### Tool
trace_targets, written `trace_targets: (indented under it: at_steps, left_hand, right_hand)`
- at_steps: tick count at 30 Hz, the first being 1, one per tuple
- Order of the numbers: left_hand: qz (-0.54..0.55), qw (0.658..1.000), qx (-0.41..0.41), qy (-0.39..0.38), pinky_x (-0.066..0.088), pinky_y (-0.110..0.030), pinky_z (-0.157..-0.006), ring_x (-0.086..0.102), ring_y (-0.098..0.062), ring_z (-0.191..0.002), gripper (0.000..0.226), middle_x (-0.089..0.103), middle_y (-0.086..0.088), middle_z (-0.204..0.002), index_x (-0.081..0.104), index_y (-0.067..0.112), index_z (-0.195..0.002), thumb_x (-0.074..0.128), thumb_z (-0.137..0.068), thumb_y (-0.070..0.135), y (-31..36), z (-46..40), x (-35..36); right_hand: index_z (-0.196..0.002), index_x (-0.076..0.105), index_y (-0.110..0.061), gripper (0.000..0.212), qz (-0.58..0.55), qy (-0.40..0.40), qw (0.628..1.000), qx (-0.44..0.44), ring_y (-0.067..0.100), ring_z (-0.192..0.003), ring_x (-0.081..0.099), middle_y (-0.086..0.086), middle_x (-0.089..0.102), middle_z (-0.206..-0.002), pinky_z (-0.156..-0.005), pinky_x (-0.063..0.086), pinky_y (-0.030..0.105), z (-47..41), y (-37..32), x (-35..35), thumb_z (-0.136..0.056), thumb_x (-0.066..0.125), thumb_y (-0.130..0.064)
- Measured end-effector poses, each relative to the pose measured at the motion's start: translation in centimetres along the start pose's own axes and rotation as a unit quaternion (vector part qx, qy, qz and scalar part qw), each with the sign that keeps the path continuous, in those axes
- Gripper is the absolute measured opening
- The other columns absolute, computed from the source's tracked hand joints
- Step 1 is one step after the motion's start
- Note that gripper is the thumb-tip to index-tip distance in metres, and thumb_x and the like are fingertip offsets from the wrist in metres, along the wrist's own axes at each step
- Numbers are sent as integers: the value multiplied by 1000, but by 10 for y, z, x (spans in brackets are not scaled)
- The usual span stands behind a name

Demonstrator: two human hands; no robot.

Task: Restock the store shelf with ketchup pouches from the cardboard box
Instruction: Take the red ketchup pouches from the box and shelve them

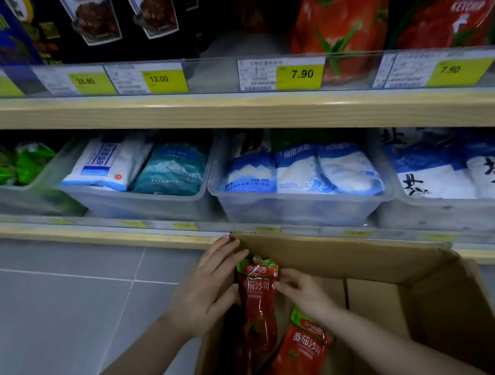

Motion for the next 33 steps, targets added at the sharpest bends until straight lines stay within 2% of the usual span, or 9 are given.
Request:
trace_targets:
  at_steps: [3,6,13,18,20,23,26,30,33]
  left_hand:
    - [-5,1000,-6,-7,16,-40,-117,7,-16,-145,55,28,1,-151,37,17,-140,33,-90,40,-2,0,-1]
    - [-9,1000,-14,-12,19,-42,-116,7,-16,-145,55,29,2,-151,37,17,-140,33,-90,38,-3,1,-2]
    - [-36,999,-20,-12,18,-38,-117,7,-12,-144,57,29,2,-151,35,17,-141,32,-91,43,-1,0,-2]
    - [-128,990,-43,-29,6,-26,-117,0,-4,-143,76,23,2,-154,26,19,-145,32,-85,65,3,0,-2]
    - [-148,985,-80,-36,9,-27,-117,8,-9,-143,87,22,4,-154,21,23,-146,42,-77,72,8,-3,-3]
    - [-47,991,-124,-25,29,-34,-112,35,-13,-131,95,40,5,-143,30,28,-140,60,-62,72,30,-19,-13]
    - [108,982,-145,-49,47,-34,-98,55,-3,-108,76,59,12,-117,49,32,-121,75,-55,59,54,-44,-27]
    - [199,972,-120,-34,52,-32,-90,64,0,-93,45,70,10,-99,64,30,-102,84,-62,33,58,-60,-53]
    - [216,971,-97,-32,53,-26,-85,65,0,-90,41,71,9,-95,65,29,-98,84,-62,30,56,-65,-73]
  right_hand:
    - [-99,53,-3,12,-127,25,991,21,30,-94,59,22,59,-99,-89,48,45,-14,-8,11,-92,51,-13]
    - [-78,42,-9,18,-173,42,983,38,26,-85,57,18,53,-89,-71,53,37,-15,-9,12,-93,50,-14]
    - [-70,38,-12,25,-182,24,983,-22,18,-77,65,12,59,-82,-59,57,22,15,-10,-16,-93,49,-12]
    - [-66,39,-15,28,-105,32,989,-97,17,-79,59,6,50,-73,-72,58,37,42,-39,-49,-92,52,-11]
    - [-70,44,-13,23,-101,22,987,-122,16,-80,62,6,54,-78,-70,59,33,54,-58,-64,-91,53,-12]
    - [-82,54,-11,9,-119,0,981,-155,12,-84,68,6,65,-91,-64,58,25,75,-97,-81,-90,54,-15]
    - [-82,52,-11,9,-120,-5,974,-191,10,-83,68,3,65,-90,-64,58,24,95,-142,-89,-90,54,-15]
    - [-72,40,-11,22,-98,30,966,-236,13,-75,60,9,54,-79,-61,56,20,113,-190,-89,-89,53,-6]
    - [-90,56,-14,16,-9,102,950,-295,9,-89,60,-2,62,-94,-77,53,19,127,-224,-90,-80,68,-8]
Point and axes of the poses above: each hand's wrist, its own z-axis away from the middle knuckle, its own x-axis out of the palm, y = z × x, the point moved 7 cm from there along -z, towards the middle knuckle
